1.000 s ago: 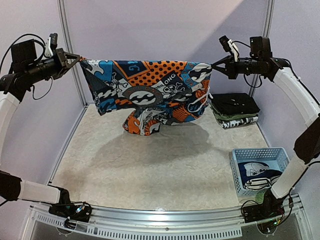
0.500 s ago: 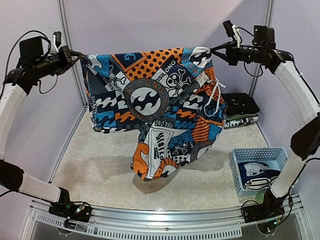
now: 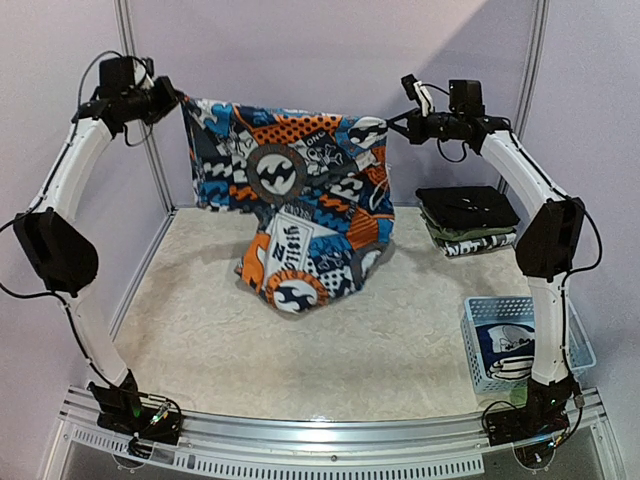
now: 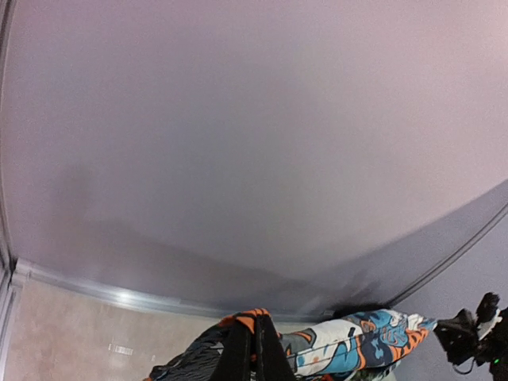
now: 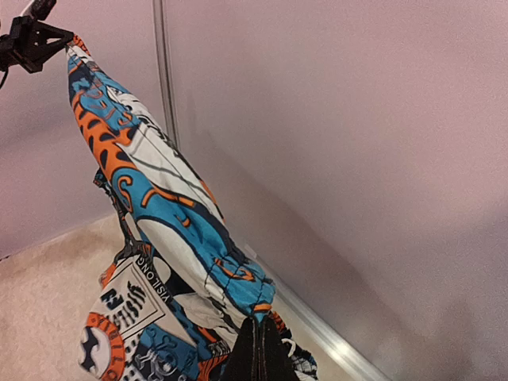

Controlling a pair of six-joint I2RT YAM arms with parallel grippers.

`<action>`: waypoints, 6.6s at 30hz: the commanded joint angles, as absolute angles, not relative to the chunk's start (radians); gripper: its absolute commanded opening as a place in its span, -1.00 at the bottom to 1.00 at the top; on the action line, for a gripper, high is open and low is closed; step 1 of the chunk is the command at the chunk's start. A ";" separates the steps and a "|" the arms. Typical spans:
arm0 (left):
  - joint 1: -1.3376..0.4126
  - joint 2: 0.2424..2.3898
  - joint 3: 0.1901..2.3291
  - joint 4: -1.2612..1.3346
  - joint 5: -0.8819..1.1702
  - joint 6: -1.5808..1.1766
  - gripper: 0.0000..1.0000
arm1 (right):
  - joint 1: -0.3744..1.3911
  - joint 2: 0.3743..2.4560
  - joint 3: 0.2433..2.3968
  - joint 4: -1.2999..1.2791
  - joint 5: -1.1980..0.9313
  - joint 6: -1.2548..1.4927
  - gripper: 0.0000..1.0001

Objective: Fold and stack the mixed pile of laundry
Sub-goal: Flatten out the crumpled shorts at the center of the board, then smooth out the flattened shorts at the center of the board.

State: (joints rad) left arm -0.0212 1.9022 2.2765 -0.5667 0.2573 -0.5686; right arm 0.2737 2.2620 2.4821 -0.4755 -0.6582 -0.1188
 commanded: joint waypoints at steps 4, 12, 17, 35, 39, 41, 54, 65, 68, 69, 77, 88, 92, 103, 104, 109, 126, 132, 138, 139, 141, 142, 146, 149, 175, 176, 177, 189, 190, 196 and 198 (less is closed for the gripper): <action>-0.019 1.785 2.475 -0.505 0.277 -0.664 -1.00 | 0.282 2.139 2.579 -0.265 -0.654 -0.055 -1.00; -0.148 1.436 1.905 -0.485 0.310 -0.597 -1.00 | 0.282 1.932 2.113 -0.392 -0.746 -0.238 -1.00; -0.231 1.074 1.341 -0.485 0.331 -0.629 -1.00 | 0.282 1.756 1.691 -0.605 -0.788 -0.464 -1.00; -0.313 0.592 1.030 -1.071 0.280 -0.761 0.08 | 0.301 1.360 1.146 -1.168 -0.730 -0.953 -0.03; -0.314 0.703 1.031 -1.017 0.231 -0.699 0.05 | 0.309 1.436 1.191 -0.997 -0.735 -0.791 -0.07; -0.314 0.819 1.038 -0.963 0.195 -0.623 0.05 | 0.319 1.487 1.210 -0.891 -0.681 -0.674 -0.09; -0.416 1.380 1.251 -0.668 0.293 -0.429 0.08 | 0.322 2.008 1.594 -0.888 -0.495 -0.111 0.48; -0.938 1.575 1.271 -0.525 0.302 -0.244 0.19 | 0.327 2.196 1.680 -0.971 -0.482 -0.124 0.39; -1.065 1.667 1.316 -0.503 0.209 -0.166 0.25 | 0.328 2.200 1.685 -1.024 -0.489 -0.160 0.35; -1.100 1.703 1.336 -0.486 0.183 -0.141 0.26 | 0.328 2.203 1.690 -1.039 -0.487 -0.178 0.27; -1.288 2.062 1.644 -0.577 -0.034 0.060 0.30 | 0.328 2.265 1.738 -1.083 -0.532 -0.238 -0.53; -1.322 2.254 1.843 -0.723 -0.082 0.078 0.32 | 0.327 2.292 1.773 -1.091 -0.560 -0.307 -0.70; -1.322 2.284 1.846 -0.737 -0.019 0.071 0.33 | 0.327 2.292 1.766 -1.085 -0.569 -0.307 -0.69; -1.324 2.329 1.908 -0.795 0.032 0.090 -0.47 | 0.326 2.324 1.808 -1.081 -0.628 -0.314 -0.69; -1.324 2.319 1.909 -0.801 0.011 0.098 -0.63 | 0.326 2.329 1.824 -1.084 -0.634 -0.311 -0.70; -1.310 2.163 1.827 -0.825 -0.239 0.221 -0.98 | 0.326 2.370 1.953 -1.119 -0.724 -0.279 -0.83; -1.417 2.388 2.130 -0.870 -0.134 0.294 -0.56 | 0.192 2.610 2.321 -1.319 -0.831 -0.212 -0.68; -1.398 2.292 2.109 -0.734 -0.166 0.238 0.04 | 0.151 2.478 2.256 -1.251 -0.628 -0.188 0.04; -1.280 1.962 1.821 -0.577 -0.177 0.095 0.25 | 0.162 2.212 2.026 -1.140 -0.598 -0.182 0.24; -1.250 1.905 1.765 -0.545 -0.191 0.056 0.30 | 0.175 2.188 1.989 -1.133 -0.611 -0.180 0.23; -1.179 1.817 1.668 -0.520 -0.233 -0.038 0.31 | 0.214 2.145 1.924 -1.139 -0.629 -0.192 0.18; -1.141 1.781 1.607 -0.521 -0.228 -0.077 0.31 | 0.239 2.138 1.896 -1.140 -0.646 -0.211 0.14; -1.079 1.659 1.401 -0.480 -0.153 -0.160 0.24 | 0.295 2.101 1.774 -1.075 -0.715 -0.218 0.06; -1.091 1.650 1.300 -0.461 -0.070 -0.172 0.16 | 0.340 2.127 1.755 -1.074 -0.743 -0.232 0.00; -1.109 1.583 0.991 -0.368 -0.053 -0.309 0.12 | 0.469 2.044 1.399 -0.869 -0.271 -0.346 0.05; -1.085 1.568 1.030 -0.389 -0.077 -0.279 0.14 | 0.469 2.036 1.419 -0.892 -0.299 -0.359 0.06; -1.056 1.561 1.070 -0.413 -0.111 -0.254 0.16 | 0.469 2.020 1.435 -0.915 -0.328 -0.383 0.07; -0.562 1.837 1.500 -0.314 -0.113 -0.424 0.22 | 0.454 1.936 1.677 -0.859 -0.317 -0.377 0.31; -0.551 1.874 1.526 -0.301 -0.095 -0.427 0.20 | 0.446 1.960 1.704 -0.846 -0.339 -0.355 0.29; -0.510 2.049 1.597 -0.292 0.004 -0.501 0.14 | 0.430 2.170 1.873 -0.866 -0.398 -0.268 0.10; -0.500 2.075 1.575 -0.279 0.027 -0.524 0.13 | 0.429 2.226 1.916 -0.886 -0.360 -0.259 0.03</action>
State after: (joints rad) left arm -0.5205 2.0254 1.5848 -0.2970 -0.0559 -0.4530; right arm 0.4358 2.1056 1.8538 -0.8482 -0.3798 -0.3115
